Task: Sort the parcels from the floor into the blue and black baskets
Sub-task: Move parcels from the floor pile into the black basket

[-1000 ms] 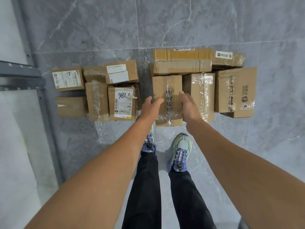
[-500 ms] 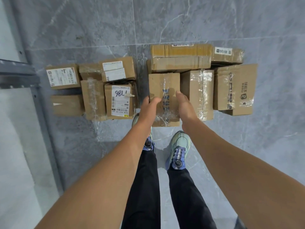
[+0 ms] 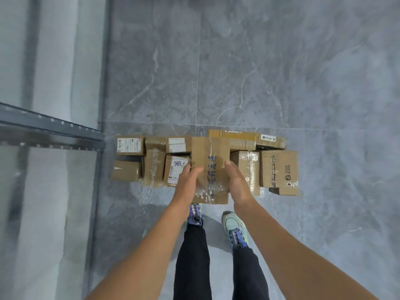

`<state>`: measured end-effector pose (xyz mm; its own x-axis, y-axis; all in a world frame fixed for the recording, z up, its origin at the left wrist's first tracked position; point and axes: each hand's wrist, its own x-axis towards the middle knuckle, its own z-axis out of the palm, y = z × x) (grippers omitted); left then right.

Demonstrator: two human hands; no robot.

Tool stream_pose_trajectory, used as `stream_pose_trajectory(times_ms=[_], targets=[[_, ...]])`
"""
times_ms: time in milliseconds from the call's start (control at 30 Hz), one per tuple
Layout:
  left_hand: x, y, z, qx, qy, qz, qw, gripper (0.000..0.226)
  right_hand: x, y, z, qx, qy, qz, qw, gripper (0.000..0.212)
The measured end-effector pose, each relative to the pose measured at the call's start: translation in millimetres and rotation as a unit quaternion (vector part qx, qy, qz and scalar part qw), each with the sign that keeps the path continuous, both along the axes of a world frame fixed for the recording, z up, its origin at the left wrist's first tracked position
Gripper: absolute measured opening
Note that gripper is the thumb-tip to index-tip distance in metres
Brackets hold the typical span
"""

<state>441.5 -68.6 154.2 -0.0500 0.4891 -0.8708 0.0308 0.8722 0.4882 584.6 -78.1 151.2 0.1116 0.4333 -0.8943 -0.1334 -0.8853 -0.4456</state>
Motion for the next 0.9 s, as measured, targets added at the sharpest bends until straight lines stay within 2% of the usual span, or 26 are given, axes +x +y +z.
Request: stream_pose_trajectory(times_ms=[100, 300, 367, 433, 500, 533, 733, 900], targets=[[-0.1, 6.4, 66.0, 0.041, 0.0, 0.026, 0.999, 0.08, 2.4, 12.0, 56.7, 0.053, 0.012, 0.03, 0.998, 0.095], [1.2, 4.1, 194.0, 0.135, -0.002, 0.079, 0.988, 0.079, 7.4, 32.6, 168.7, 0.14, 0.022, 0.096, 0.985, 0.107], [-2.1, -2.4, 225.0, 0.164, 0.004, 0.097, 0.982, 0.08, 3.7, 36.5, 216.2, 0.172, 0.02, 0.128, 0.976, 0.086], [-6.6, -12.5, 264.0, 0.185, 0.009, 0.115, 0.976, 0.063, -3.0, 35.9, 262.1, 0.213, 0.019, 0.161, 0.964, 0.066], [-11.3, -25.8, 304.3, 0.212, 0.012, 0.135, 0.968, 0.038, -11.3, 32.1, 294.7, 0.25, 0.019, 0.192, 0.949, 0.06], [-14.7, -33.6, 320.3, 0.22, 0.019, 0.151, 0.964, 0.035, -16.1, 28.2, 310.8, 0.264, 0.022, 0.211, 0.941, 0.058], [-48.0, -102.4, 390.9, 0.264, 0.066, 0.23, 0.934, 0.034, -59.7, -7.6, 376.0, 0.327, 0.051, 0.32, 0.888, 0.055], [-77.9, -172.0, 427.8, 0.288, 0.1, 0.301, 0.903, 0.028, -107.5, -53.8, 410.8, 0.334, 0.087, 0.393, 0.852, 0.033]])
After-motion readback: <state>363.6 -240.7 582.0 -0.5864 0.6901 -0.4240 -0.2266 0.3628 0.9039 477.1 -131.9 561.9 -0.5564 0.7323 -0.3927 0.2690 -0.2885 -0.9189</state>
